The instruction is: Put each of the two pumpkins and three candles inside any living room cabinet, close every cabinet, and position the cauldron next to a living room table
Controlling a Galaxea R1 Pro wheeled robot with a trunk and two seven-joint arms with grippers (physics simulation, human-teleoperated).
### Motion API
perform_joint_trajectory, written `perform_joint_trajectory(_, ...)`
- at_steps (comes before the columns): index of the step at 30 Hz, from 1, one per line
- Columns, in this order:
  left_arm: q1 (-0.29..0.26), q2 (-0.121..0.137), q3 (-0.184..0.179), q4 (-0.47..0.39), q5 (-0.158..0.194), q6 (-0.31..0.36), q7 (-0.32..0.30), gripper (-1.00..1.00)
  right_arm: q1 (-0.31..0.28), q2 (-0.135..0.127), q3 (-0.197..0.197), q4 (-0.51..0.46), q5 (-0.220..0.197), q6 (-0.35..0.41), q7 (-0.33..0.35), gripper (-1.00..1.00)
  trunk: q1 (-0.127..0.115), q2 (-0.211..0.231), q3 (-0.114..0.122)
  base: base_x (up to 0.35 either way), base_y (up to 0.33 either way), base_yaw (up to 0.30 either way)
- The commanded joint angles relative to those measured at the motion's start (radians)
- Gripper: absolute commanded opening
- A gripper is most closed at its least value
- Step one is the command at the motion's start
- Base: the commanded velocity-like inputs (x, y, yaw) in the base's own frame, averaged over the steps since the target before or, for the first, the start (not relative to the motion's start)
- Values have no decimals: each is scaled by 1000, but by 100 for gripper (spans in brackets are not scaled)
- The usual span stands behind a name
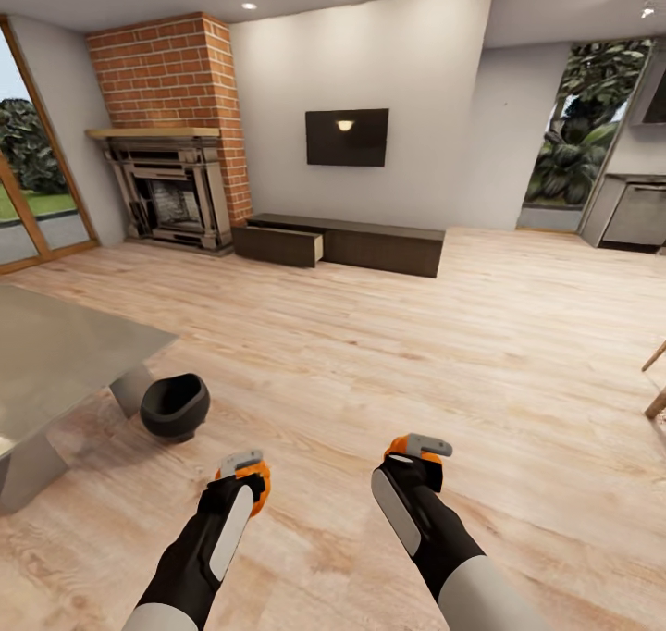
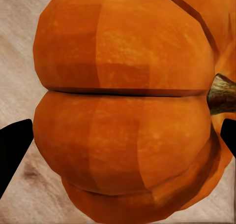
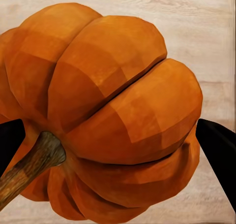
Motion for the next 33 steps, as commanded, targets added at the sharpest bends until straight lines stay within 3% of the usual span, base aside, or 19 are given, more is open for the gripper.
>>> perform_joint_trajectory(1, 0, 0, -1, -2, 6, 3, 10, -100, -1, 0, 2, -1, 0, 8, -6, -100, 0, -1, -1, 52, 0, -278)
perform_joint_trajectory(19, 0, 1, -1, -1, 7, 5, -1, -100, -1, 0, 2, 0, 0, 7, -6, -100, 0, -1, -1, 290, 0, -269)
perform_joint_trajectory(33, 0, 0, -1, -1, 7, 4, -1, -100, -1, 0, 4, -2, 7, 6, -6, -100, 0, -1, -1, 350, 0, -14)
